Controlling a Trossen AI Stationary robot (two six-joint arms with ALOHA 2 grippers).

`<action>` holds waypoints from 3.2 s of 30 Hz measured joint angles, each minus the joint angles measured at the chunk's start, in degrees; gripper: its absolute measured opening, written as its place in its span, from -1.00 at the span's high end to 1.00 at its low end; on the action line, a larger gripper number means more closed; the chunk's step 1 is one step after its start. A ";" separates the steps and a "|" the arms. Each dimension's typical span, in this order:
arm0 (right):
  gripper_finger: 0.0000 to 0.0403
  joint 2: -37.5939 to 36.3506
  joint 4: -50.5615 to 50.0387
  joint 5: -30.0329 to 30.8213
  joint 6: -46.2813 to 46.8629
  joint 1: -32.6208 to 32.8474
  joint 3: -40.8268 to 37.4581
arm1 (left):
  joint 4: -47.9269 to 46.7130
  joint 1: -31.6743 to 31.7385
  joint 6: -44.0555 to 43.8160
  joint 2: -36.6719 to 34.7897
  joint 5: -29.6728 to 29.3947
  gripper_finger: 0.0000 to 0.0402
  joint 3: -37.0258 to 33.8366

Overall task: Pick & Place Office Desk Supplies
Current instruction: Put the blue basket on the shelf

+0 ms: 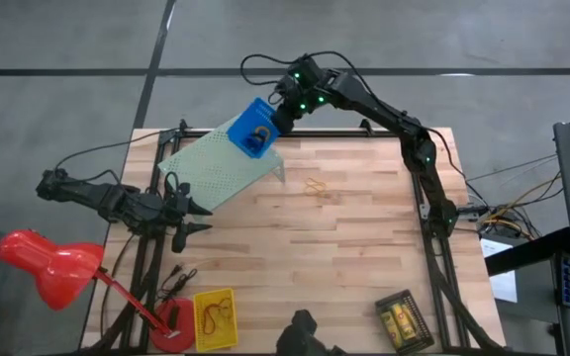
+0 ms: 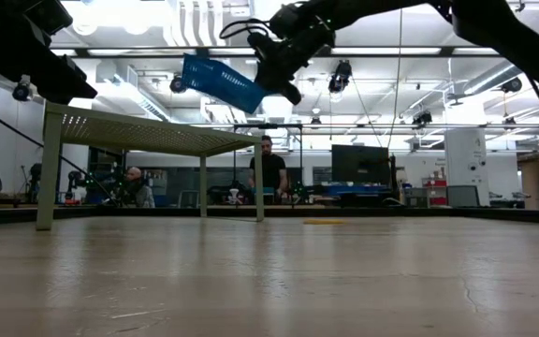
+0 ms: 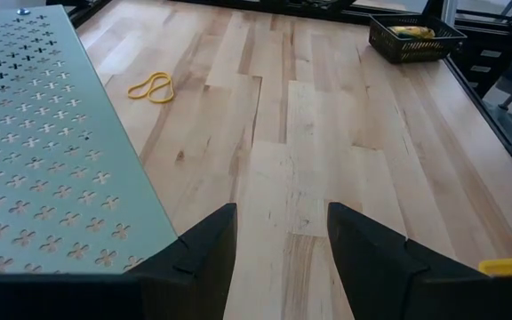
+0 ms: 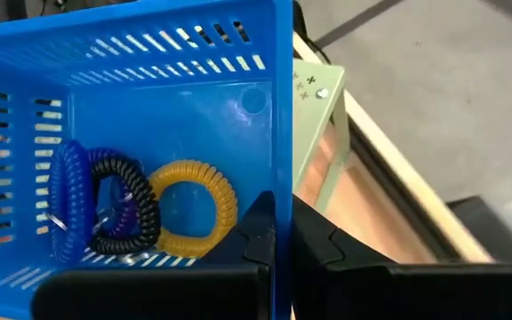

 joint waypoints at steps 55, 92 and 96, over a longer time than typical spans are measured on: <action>0.76 0.07 2.04 11.31 21.59 4.23 -8.72 | 0.00 0.00 0.00 -0.02 -0.01 0.09 -0.01; 0.64 -14.41 3.38 14.45 7.38 4.74 -10.23 | -0.02 0.00 0.00 0.02 -0.01 0.09 0.01; 0.68 -21.01 7.48 14.33 2.23 5.85 -17.02 | -0.02 0.00 0.00 0.00 -0.01 0.09 0.01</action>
